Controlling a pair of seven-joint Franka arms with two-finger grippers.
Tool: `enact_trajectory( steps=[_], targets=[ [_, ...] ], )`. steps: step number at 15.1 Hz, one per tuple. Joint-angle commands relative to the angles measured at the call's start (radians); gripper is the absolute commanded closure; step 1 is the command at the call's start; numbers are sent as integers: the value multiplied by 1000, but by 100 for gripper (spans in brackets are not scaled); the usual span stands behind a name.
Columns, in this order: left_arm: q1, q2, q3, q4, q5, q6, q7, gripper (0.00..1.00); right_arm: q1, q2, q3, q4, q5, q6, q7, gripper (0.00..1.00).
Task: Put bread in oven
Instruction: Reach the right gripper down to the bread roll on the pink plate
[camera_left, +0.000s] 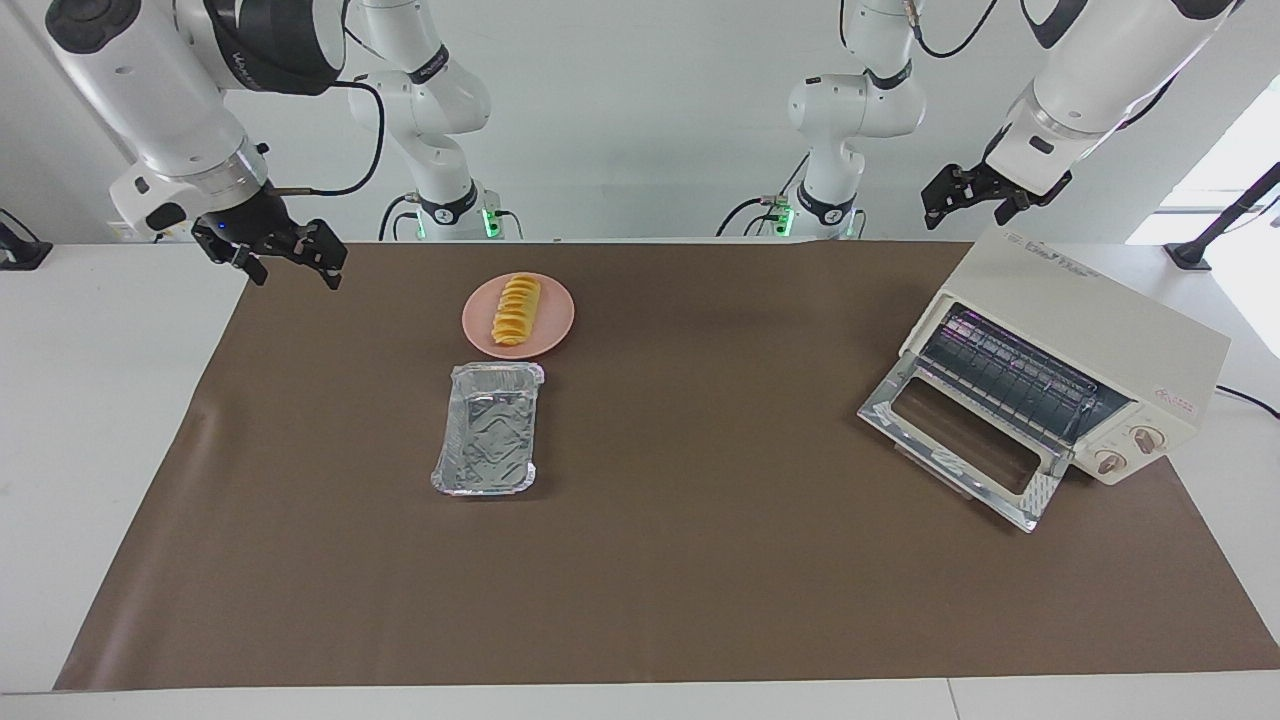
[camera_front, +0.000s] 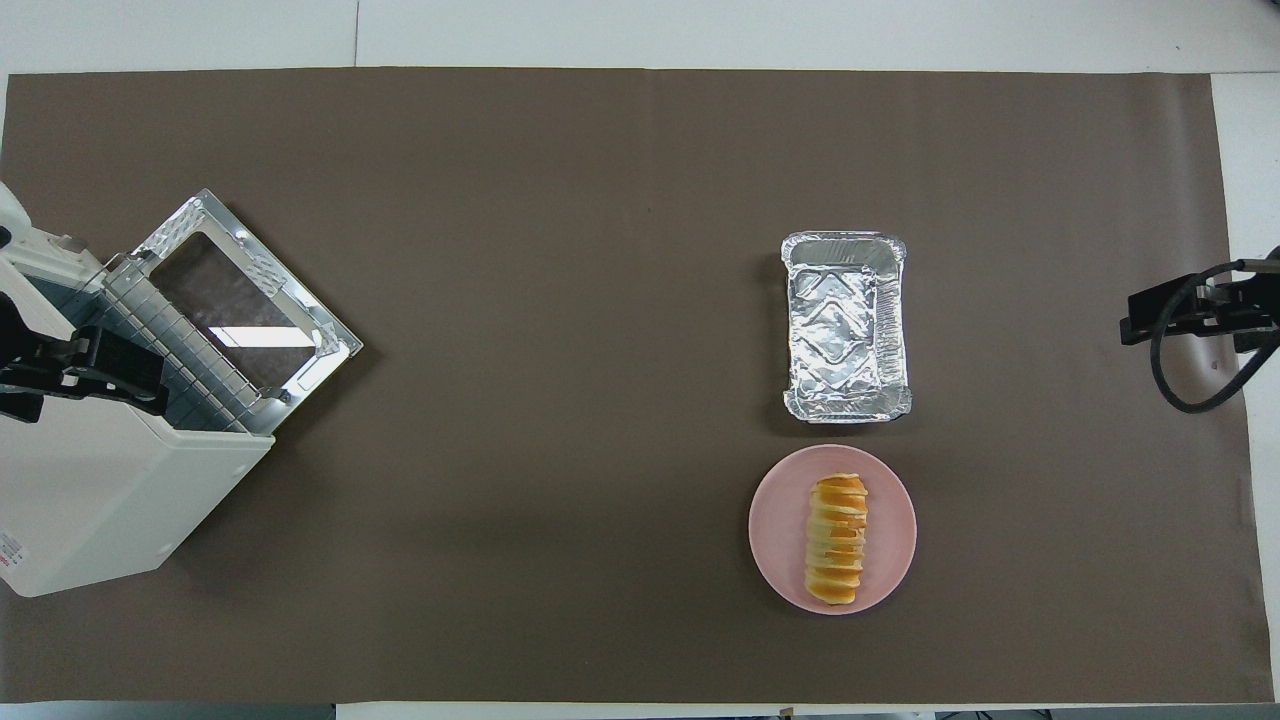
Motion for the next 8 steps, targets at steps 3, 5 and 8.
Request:
enact_trajectory(
  steps=[3,5,8],
  targets=[
    [17,-32,-11,-35,-10,15,-7,0,-4,-13,10,-13,-8,-17,-21,0],
    [15,-32,-11,-35,-10,15,-7,0,-1,-42,15,-71,9,-17,-16,0],
    [15,-32,-11,-35,-10,15,-7,0,3,-114,18,-220,96,12,-9,0]
  ],
)
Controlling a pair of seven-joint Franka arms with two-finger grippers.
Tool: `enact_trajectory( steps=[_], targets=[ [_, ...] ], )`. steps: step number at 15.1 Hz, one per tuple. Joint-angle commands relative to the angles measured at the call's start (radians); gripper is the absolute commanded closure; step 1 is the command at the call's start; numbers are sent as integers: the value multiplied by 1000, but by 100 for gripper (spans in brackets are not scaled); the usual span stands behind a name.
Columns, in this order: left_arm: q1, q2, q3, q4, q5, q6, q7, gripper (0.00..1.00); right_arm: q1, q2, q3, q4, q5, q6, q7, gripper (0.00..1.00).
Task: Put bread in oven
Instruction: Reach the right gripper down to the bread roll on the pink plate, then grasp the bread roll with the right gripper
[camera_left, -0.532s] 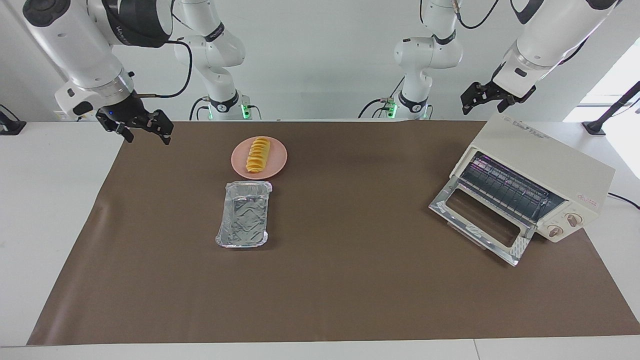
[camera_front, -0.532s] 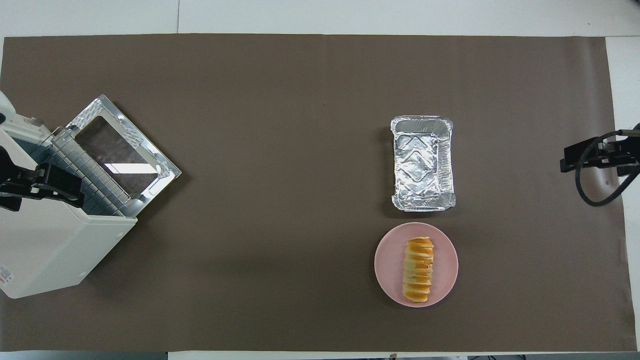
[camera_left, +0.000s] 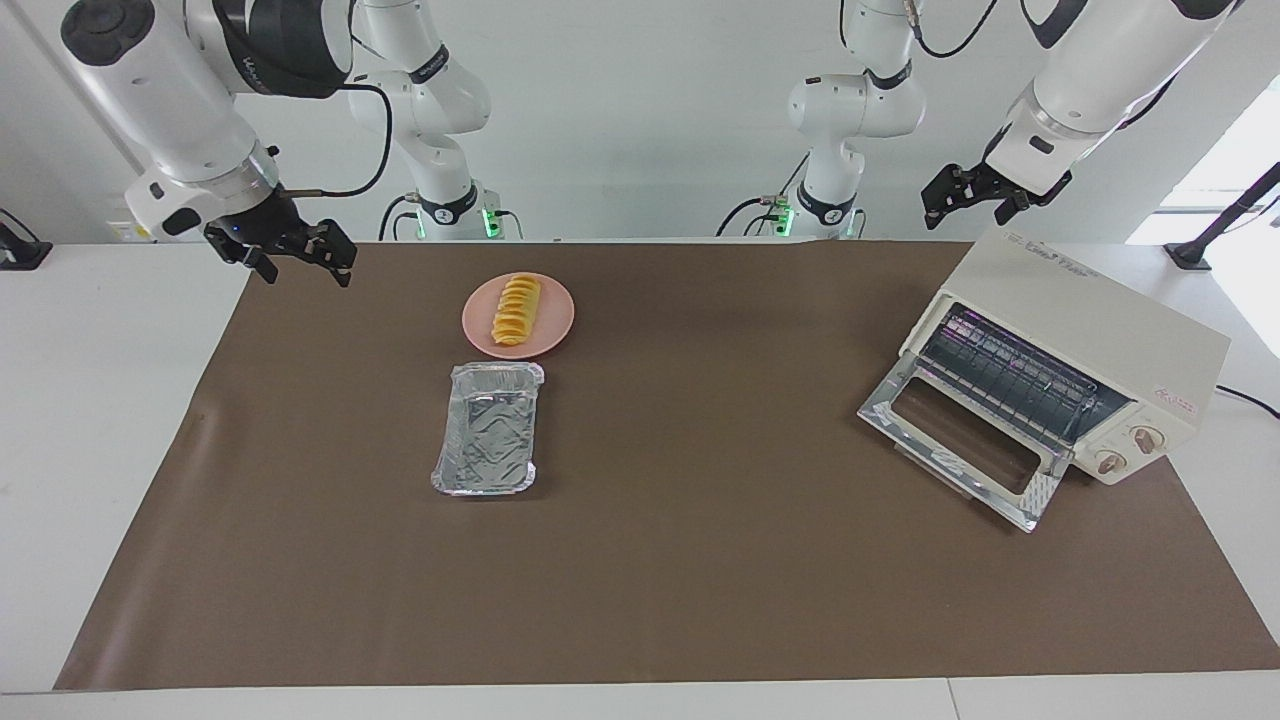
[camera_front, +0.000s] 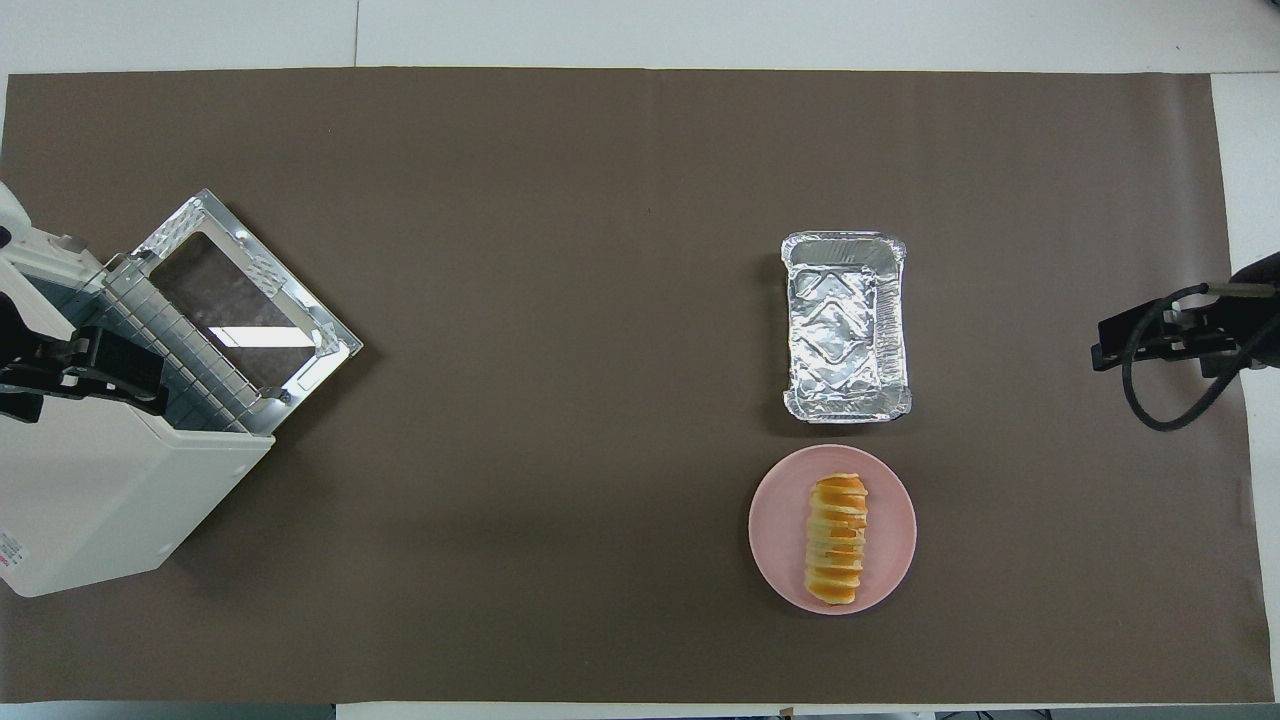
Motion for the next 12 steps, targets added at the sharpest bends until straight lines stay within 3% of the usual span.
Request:
enact_trajectory(
  steps=[1,3,5,12],
  targets=[
    [17,-32,-11,-35,-10,15,-7,0,26,-126,14,-224,75,84,-1,0],
    [15,-32,-11,-35,-10,15,-7,0,104,-198,17,-382,78,173,83,0],
    [15,-32,-11,-35,-10,15,-7,0,176,-221,17,-473,78,247,189,0],
    [15,-32,-11,-35,-10,15,-7,0,302,-194,17,-725,167,497,313,0]
  ],
)
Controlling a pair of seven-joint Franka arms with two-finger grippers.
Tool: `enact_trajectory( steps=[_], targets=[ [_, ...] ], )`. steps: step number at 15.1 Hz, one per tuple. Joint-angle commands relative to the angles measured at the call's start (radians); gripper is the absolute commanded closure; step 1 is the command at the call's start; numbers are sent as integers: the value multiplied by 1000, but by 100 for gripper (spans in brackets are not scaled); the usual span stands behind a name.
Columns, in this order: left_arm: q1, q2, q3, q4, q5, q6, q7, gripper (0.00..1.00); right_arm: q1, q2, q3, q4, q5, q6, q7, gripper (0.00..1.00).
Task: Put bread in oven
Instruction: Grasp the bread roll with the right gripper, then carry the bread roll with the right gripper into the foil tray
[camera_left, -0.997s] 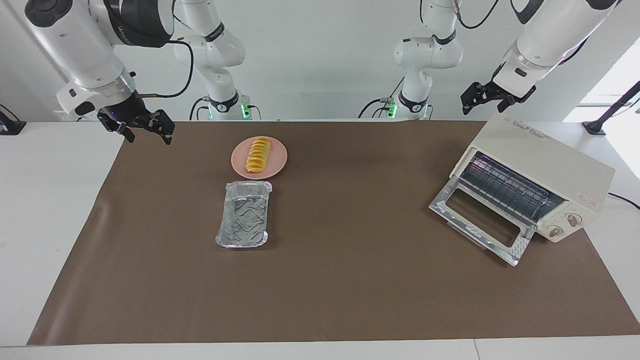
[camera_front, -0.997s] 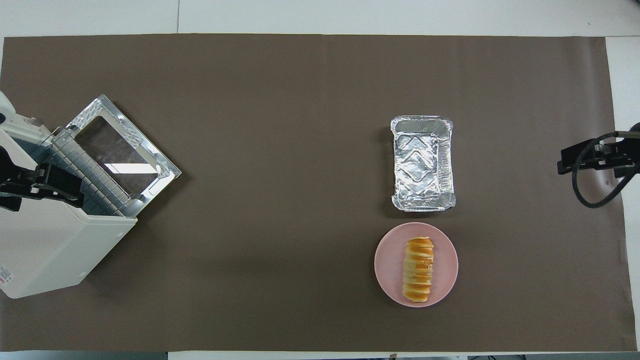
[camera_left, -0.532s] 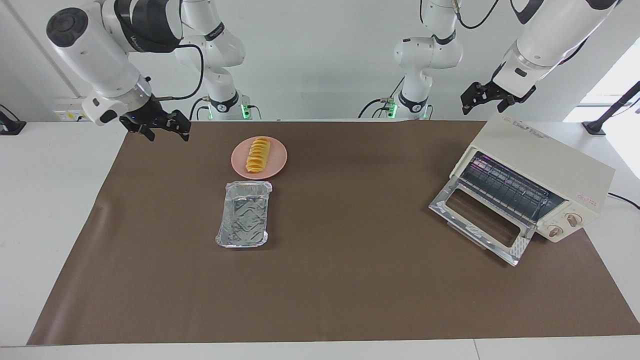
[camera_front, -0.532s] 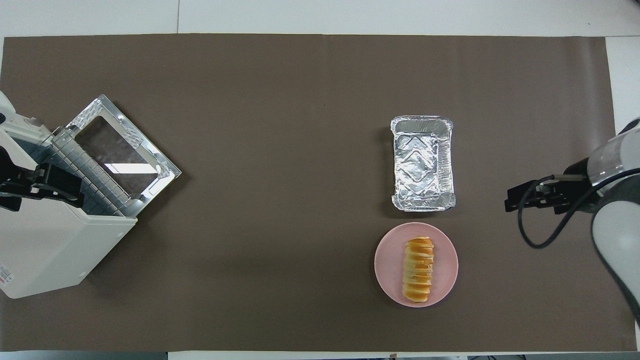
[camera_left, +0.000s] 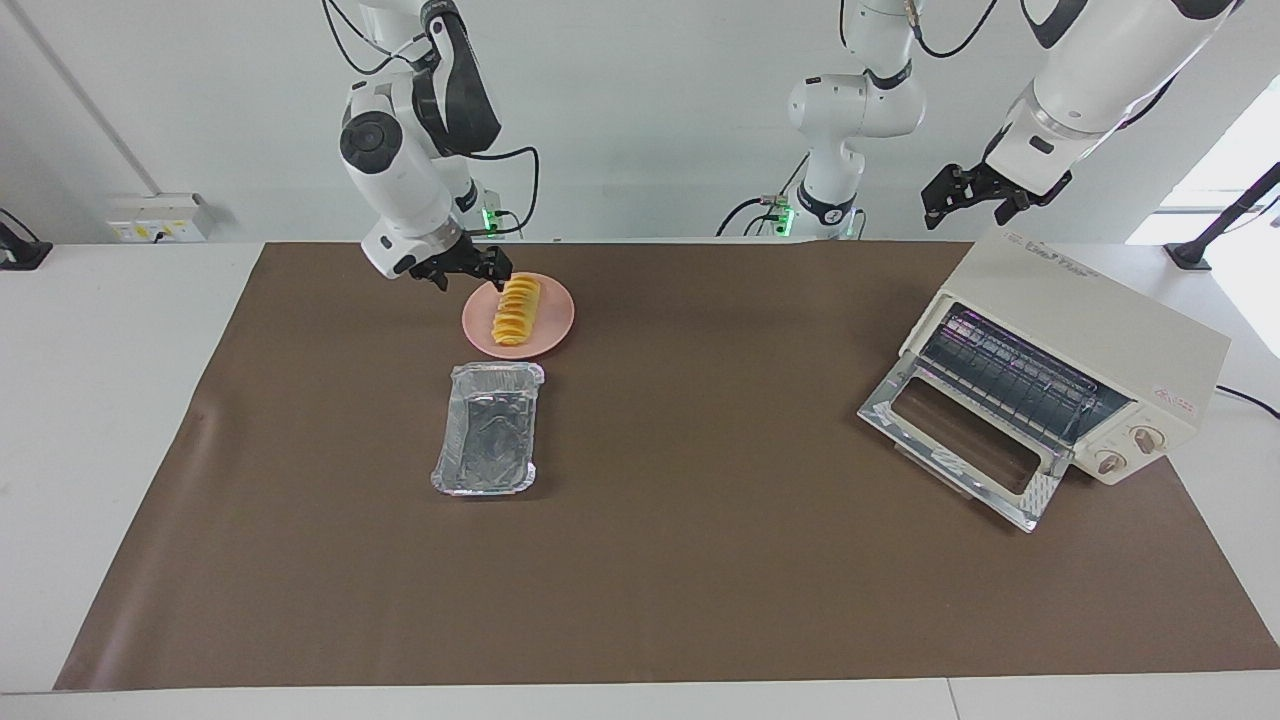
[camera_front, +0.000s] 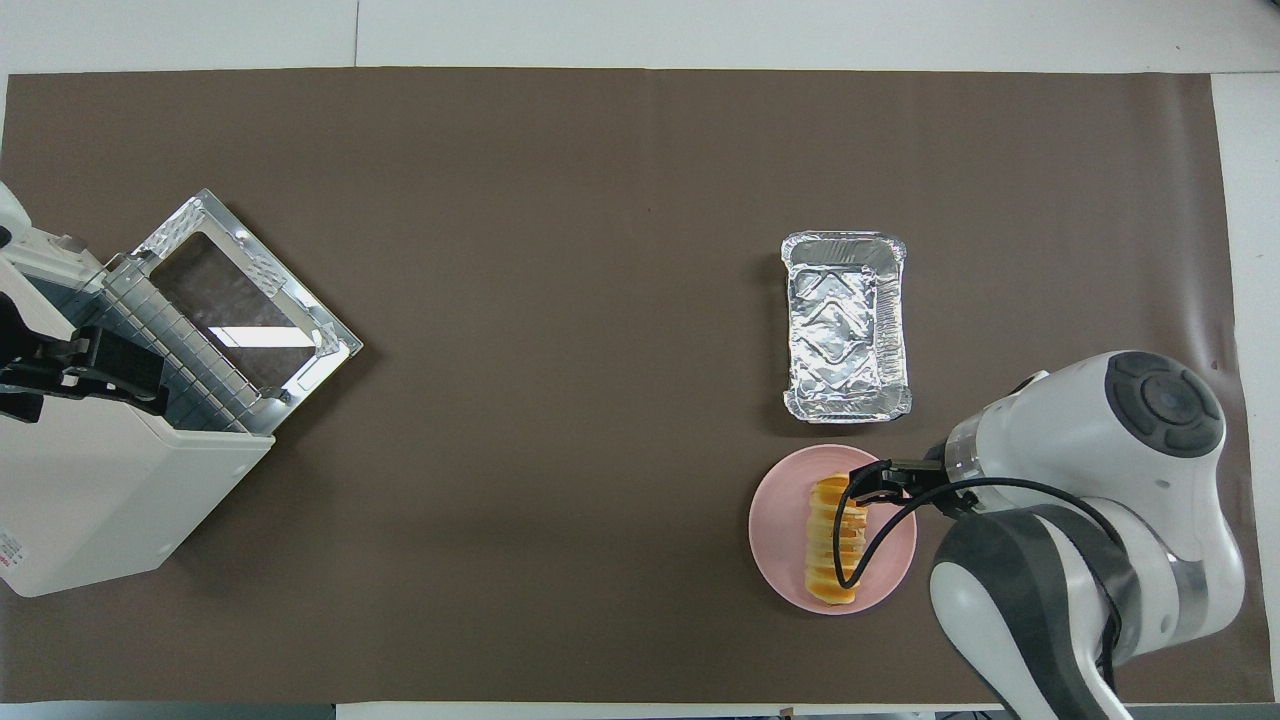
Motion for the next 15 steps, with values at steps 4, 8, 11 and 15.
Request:
enact_trajectory(
  steps=[4,8,11,15],
  targets=[
    [17,-32,-11,-35,-10,15,-7,0,96,37,-6,-145,102,202,153,0],
    [15,-32,-11,-35,-10,15,-7,0,119,44,-4,-213,103,297,165,29],
    [15,-32,-11,-35,-10,15,-5,0,145,41,-6,-220,103,305,167,65],
    [17,-32,-11,-35,-10,15,-7,0,136,41,-6,-205,103,279,164,100]
  ],
)
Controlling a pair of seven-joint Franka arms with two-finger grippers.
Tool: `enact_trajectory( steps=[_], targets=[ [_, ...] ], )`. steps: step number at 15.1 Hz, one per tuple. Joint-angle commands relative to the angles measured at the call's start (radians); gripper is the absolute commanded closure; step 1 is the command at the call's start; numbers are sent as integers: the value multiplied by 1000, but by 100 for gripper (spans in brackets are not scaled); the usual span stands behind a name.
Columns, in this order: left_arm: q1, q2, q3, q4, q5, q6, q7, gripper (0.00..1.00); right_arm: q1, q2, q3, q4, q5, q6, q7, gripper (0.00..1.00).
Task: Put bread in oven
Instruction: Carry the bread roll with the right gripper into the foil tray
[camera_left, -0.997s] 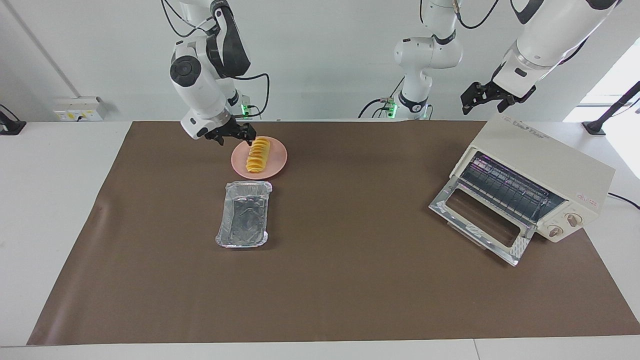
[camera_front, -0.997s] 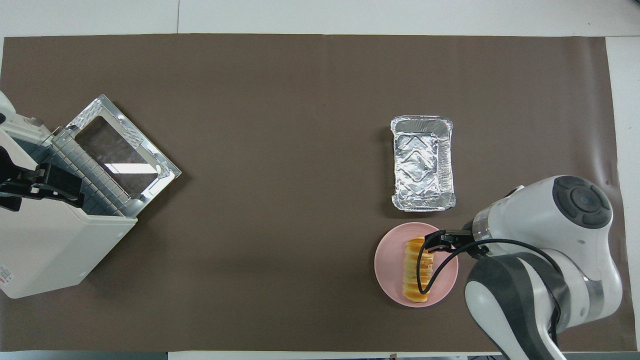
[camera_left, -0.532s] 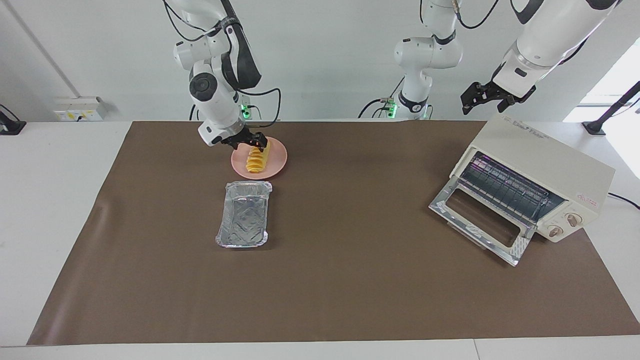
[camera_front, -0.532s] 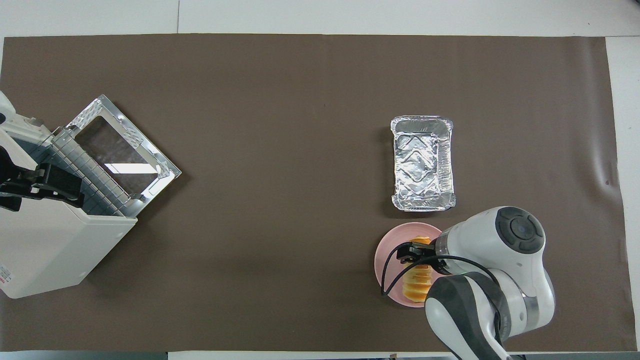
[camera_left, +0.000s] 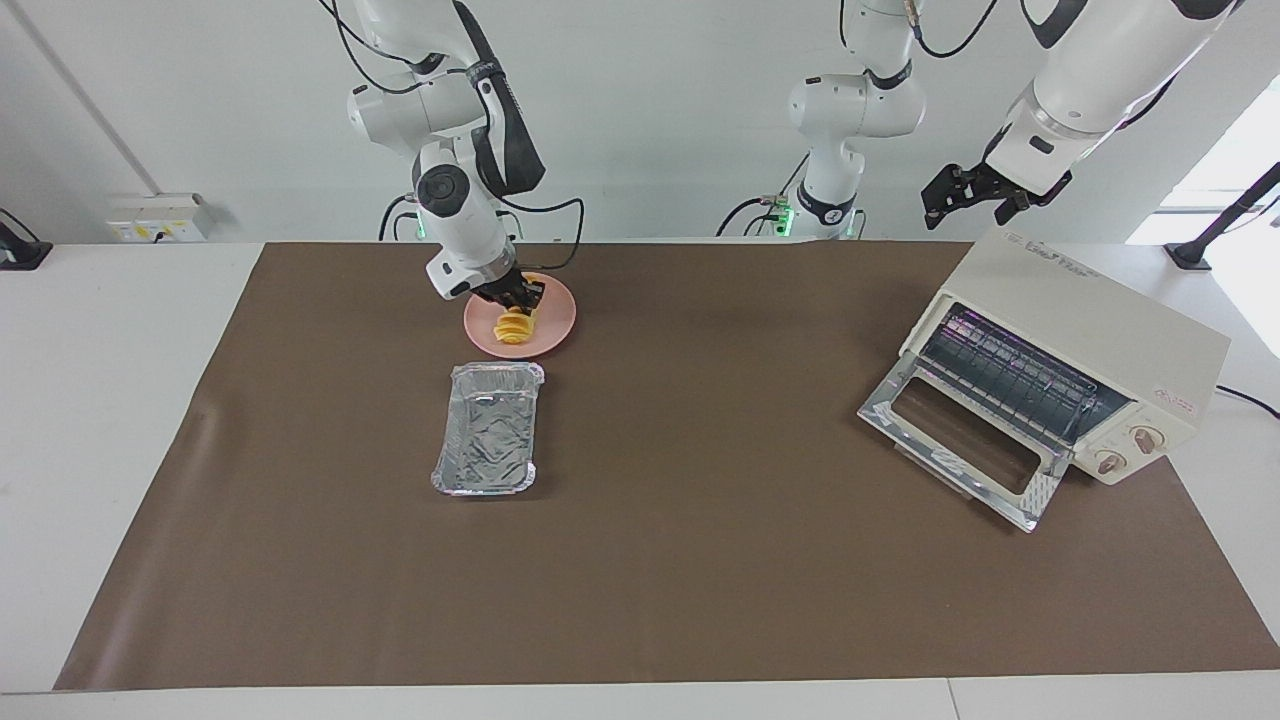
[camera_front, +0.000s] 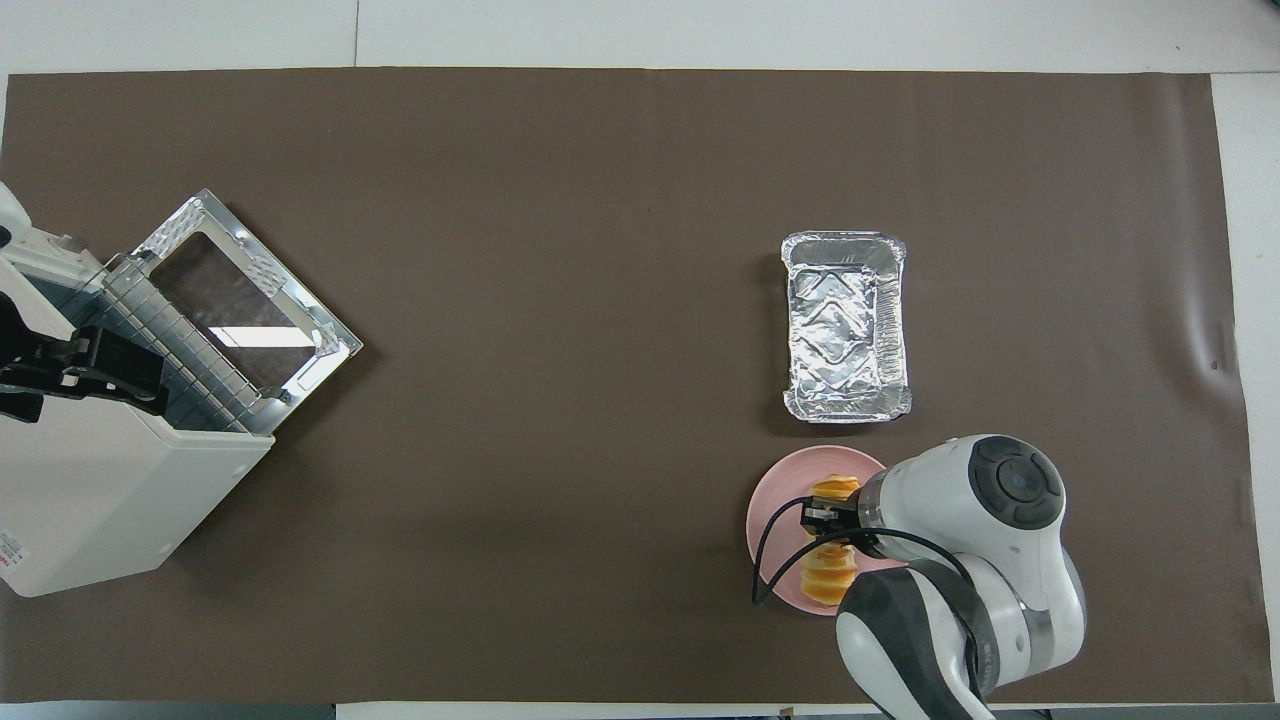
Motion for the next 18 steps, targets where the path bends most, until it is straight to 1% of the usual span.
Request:
enact_trajectory(
  steps=[1,3,4,5,6,7,8,10,11,12,14,16,18],
  targets=[
    [17,-32,-11,-35,-10,15,-7,0,-1,-25,-7,18,22,-46,5,100],
    [15,-32,-11,-35,-10,15,-7,0,-29,-46,-11,115,22,-190,-3,100],
    [15,-32,-11,-35,-10,15,-5,0,-64,-45,-12,185,21,-251,-20,100],
    [17,-32,-11,-35,-10,15,-5,0,-111,-31,-12,260,19,-303,-70,100],
    [15,-32,-11,-35,-10,15,-7,0,-139,3,-12,343,19,-340,-114,100],
    [15,-32,-11,-35,-10,15,-7,0,-153,41,-12,411,13,-348,-139,100],
    [15,-31,-11,-35,-10,15,-7,0,-161,66,-12,454,6,-326,-158,100],
    [15,-31,-11,-35,-10,15,-7,0,-161,119,-11,497,6,-212,-191,100],
    [15,-32,-11,-35,-10,15,-7,0,-155,162,-11,531,9,-175,-192,100],
    [15,-31,-11,-35,-10,15,-5,0,-150,208,-9,575,10,-160,-192,100],
    [17,-32,-11,-35,-10,15,-7,0,-152,256,-9,627,15,-144,-205,100],
    [17,-32,-11,-35,-10,15,-7,0,-152,296,-9,640,16,-94,-266,100],
    [15,-31,-11,-35,-10,15,-7,0,-149,323,-8,625,16,-31,-281,100]
  ],
)
